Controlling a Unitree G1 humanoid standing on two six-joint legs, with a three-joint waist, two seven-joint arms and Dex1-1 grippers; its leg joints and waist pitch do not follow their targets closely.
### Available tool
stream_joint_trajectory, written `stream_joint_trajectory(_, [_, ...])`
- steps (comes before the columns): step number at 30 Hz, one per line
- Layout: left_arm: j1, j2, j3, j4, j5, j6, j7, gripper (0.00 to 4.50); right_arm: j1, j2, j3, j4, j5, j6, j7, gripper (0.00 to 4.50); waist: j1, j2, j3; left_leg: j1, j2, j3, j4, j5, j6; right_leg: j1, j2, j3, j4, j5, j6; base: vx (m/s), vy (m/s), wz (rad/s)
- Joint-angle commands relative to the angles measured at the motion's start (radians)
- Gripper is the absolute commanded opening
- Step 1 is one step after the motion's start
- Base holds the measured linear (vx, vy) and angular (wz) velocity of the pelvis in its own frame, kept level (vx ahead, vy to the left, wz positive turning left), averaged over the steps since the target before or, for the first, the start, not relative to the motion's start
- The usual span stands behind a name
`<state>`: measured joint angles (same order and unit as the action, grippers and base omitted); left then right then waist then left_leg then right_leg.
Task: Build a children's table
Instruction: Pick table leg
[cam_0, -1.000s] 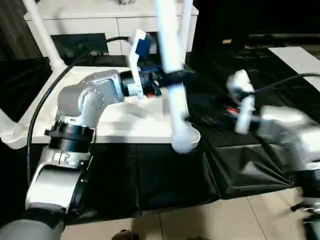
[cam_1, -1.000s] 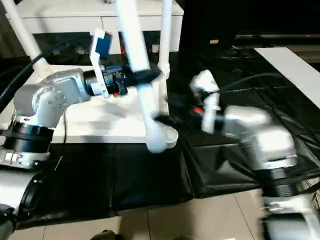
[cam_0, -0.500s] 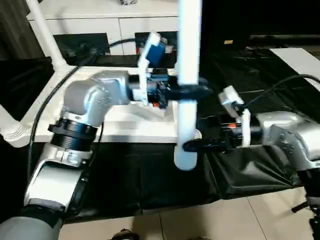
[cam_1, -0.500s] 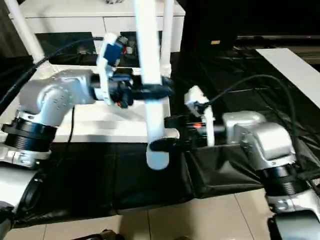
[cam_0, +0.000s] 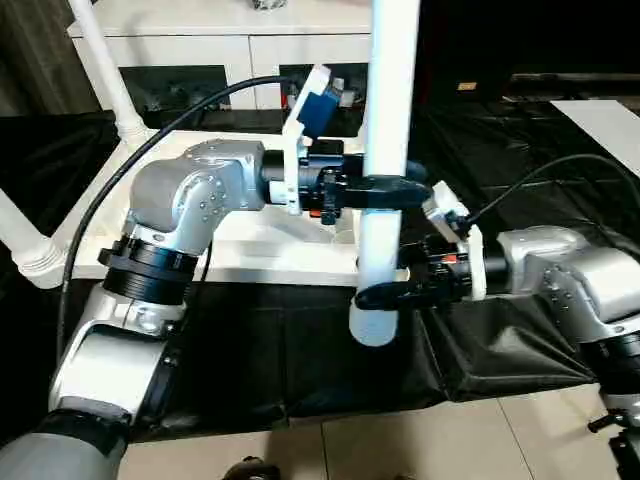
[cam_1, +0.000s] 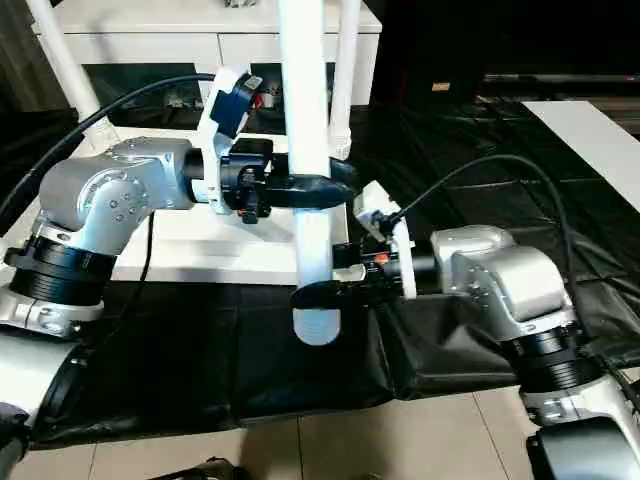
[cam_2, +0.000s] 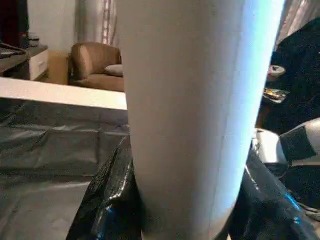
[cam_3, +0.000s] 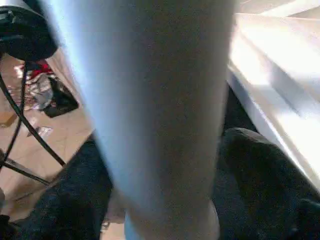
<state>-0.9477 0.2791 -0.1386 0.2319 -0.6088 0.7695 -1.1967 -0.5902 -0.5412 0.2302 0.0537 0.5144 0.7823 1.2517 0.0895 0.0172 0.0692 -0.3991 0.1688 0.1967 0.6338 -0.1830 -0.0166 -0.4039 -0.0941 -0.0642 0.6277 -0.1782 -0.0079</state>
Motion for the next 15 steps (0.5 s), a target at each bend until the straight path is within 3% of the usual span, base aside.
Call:
stream_joint_trajectory(1, [-0.003,0.002,-0.015,-0.028,-0.004,0.006,-0.006,1.81,-0.015,-0.001,0.009,-0.005,0.001,0.006,0.003,3.02,0.001,-0.020,-0.082,0.027,0.059,-0.026,-0.078,-0.142,0.017,0.048,-0.064,0.045,-0.069,-0.211,-0.244,0.000,0.000,0.00])
stream_joint_trajectory(7, [-0.002,0.003,-0.023,-0.034,0.001,0.010,-0.015,1.81,-0.012,-0.001,0.012,-0.007,0.000,0.007,0.007,2.65,0.001,-0.016,-0.081,0.029,0.059,-0.027,-0.079,-0.154,0.010,0.047,-0.063,0.045,-0.070,-0.224,-0.238,0.000,0.000,0.00])
stream_joint_trajectory(15, [0.007,0.026,-0.042,-0.045,0.010,0.007,-0.043,1.81,-0.004,-0.020,0.019,-0.015,-0.021,-0.026,0.010,2.10,0.000,-0.017,-0.082,0.029,0.059,-0.026,-0.079,-0.153,0.008,0.048,-0.063,0.045,-0.069,-0.212,-0.240,0.000,0.000,0.00])
